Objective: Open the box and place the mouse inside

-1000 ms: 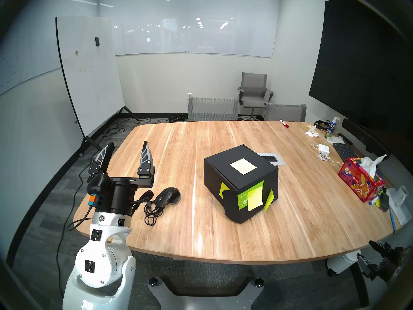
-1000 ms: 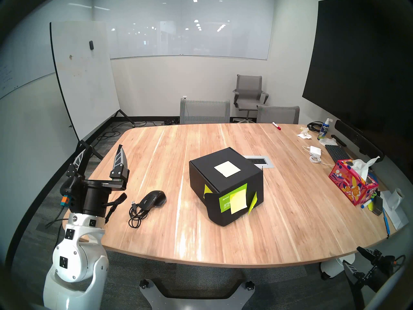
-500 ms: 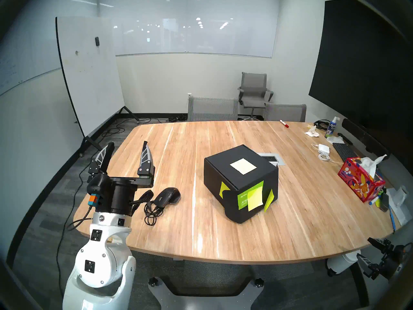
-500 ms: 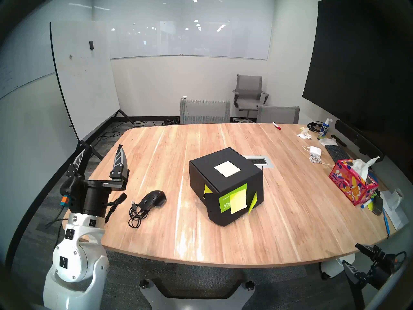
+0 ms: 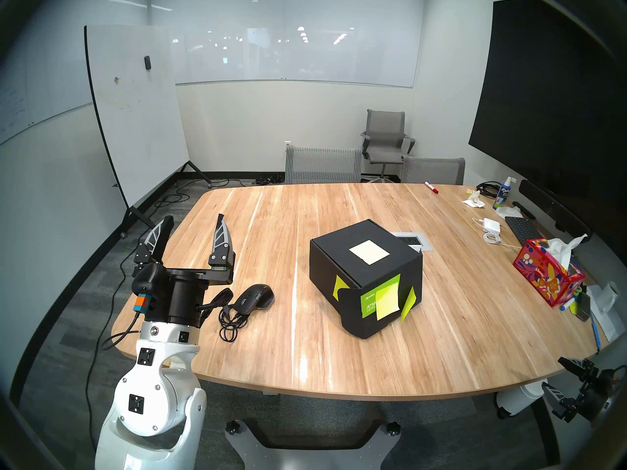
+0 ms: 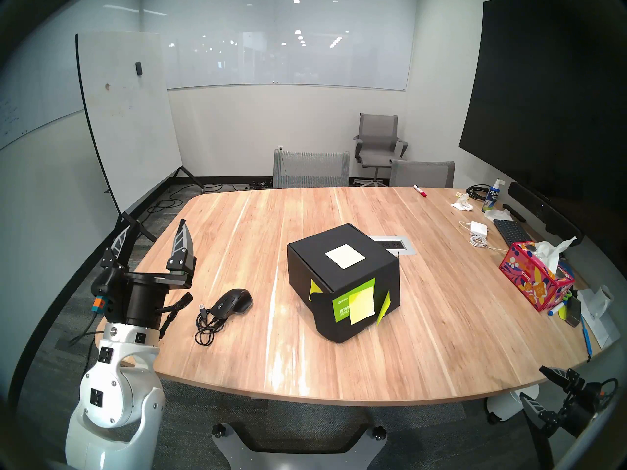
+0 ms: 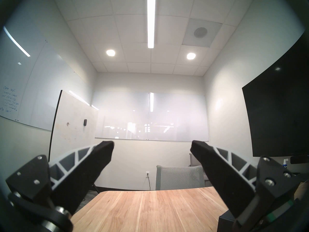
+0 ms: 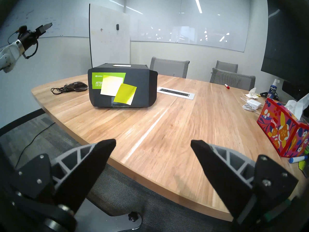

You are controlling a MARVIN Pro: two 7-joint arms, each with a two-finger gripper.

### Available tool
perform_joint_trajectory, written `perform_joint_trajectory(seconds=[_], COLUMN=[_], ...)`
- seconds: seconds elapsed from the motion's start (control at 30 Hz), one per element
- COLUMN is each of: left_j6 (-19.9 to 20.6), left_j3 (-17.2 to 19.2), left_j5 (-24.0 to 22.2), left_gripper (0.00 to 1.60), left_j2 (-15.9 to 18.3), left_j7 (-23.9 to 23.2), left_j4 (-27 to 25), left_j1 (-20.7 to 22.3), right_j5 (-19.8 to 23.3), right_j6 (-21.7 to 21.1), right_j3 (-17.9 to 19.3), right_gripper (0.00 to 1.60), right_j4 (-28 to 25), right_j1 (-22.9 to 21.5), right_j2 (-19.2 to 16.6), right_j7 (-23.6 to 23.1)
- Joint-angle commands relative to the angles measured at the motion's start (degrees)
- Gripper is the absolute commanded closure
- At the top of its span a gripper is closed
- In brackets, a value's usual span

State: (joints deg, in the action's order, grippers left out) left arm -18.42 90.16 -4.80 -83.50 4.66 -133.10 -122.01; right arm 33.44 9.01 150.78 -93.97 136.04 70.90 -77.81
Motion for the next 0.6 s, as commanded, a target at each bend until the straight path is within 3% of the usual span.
perform_joint_trajectory(seconds=[0.0, 0.57], left_j6=[-0.1, -0.1], left_j3=[0.0, 0.0], left_j5=[-0.1, -0.1], left_gripper=[0.0, 0.0], left_j2=[-0.1, -0.1], left_j7=[0.0, 0.0], left_j4=[-1.3, -1.3], left_j1=[-0.1, -0.1], right_j5=[0.4, 0.0], right_j6=[-0.3, -0.6], right_j3=[0.6, 0.8], right_gripper=[0.0, 0.0], right_j4=[-0.3, -0.3], right_j1=[-0.1, -0.6], right_j2=[-0.2, 0.0], right_j7=[0.1, -0.3])
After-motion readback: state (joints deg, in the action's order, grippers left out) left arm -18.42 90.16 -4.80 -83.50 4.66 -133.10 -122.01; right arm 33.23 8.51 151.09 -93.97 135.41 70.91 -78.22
